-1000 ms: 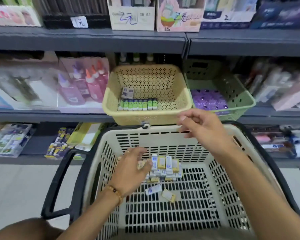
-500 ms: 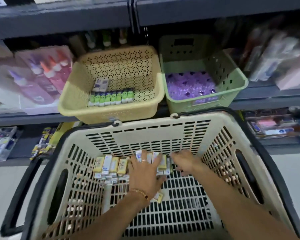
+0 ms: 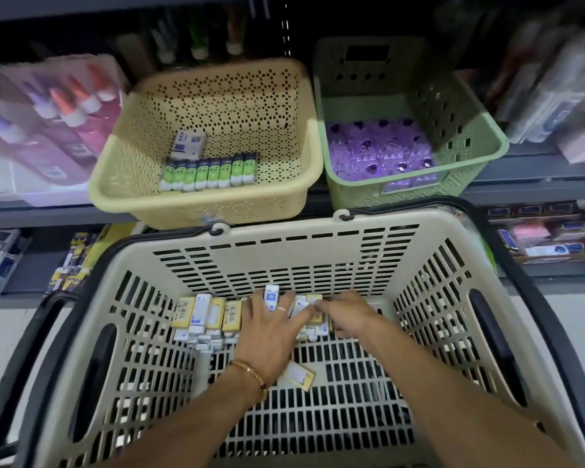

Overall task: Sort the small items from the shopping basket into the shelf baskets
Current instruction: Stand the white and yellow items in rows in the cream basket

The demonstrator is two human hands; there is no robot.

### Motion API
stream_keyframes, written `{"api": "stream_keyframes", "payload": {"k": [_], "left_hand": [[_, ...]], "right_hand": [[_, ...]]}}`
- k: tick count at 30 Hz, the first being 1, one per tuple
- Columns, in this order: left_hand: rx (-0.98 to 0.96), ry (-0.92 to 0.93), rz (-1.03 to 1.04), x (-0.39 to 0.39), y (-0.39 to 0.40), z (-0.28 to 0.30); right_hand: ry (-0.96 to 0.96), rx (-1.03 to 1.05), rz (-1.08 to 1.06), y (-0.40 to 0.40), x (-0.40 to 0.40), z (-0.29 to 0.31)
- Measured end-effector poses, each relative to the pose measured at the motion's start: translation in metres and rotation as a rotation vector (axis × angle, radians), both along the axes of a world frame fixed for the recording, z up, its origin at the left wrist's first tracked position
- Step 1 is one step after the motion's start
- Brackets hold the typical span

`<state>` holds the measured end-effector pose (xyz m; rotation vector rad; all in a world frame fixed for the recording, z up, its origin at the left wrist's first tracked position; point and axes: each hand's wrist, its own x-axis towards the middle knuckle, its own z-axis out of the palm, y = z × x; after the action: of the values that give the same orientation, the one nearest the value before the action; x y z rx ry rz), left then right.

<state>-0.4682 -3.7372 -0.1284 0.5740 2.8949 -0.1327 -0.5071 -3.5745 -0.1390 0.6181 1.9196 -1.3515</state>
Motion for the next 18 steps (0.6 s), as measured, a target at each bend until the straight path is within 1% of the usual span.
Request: {"api": "stream_keyframes", "payload": {"k": [3,6,8,10,13,16,18], "left_hand": [[-0.072,0.013,-0.101,0.004,-0.007,0.001],[-0.059,0.016,-0.232,0.005,-0.016,0.002],[-0.046,0.007,-0.284,0.002,-0.02,0.006],[-0.047,-0.019,-0.244,-0.004,-0.023,0.011],[-0.062,-0.056,-0.161,-0.015,-0.025,0.01],[-0.072,-0.031,-0.171,-0.016,-0.023,0.002],[-0.077,-0.052,-0.189,-0.014,-0.022,0.005]], "right_hand": [[0.004,-0.018,-0.037,-0.003,0.007,0.002],[0.015,-0.017,-0.042,-0.007,0.009,0.001],[0.026,-0.002,-0.042,-0.007,0.007,0.0],[0.041,0.016,-0.034,-0.007,0.007,-0.001],[0.049,-0.027,-0.03,-0.011,0.009,-0.001],[0.047,-0.051,-0.015,-0.012,0.01,0.0],[0.02,-0.049,-0.003,-0.01,0.01,0.003]]}}
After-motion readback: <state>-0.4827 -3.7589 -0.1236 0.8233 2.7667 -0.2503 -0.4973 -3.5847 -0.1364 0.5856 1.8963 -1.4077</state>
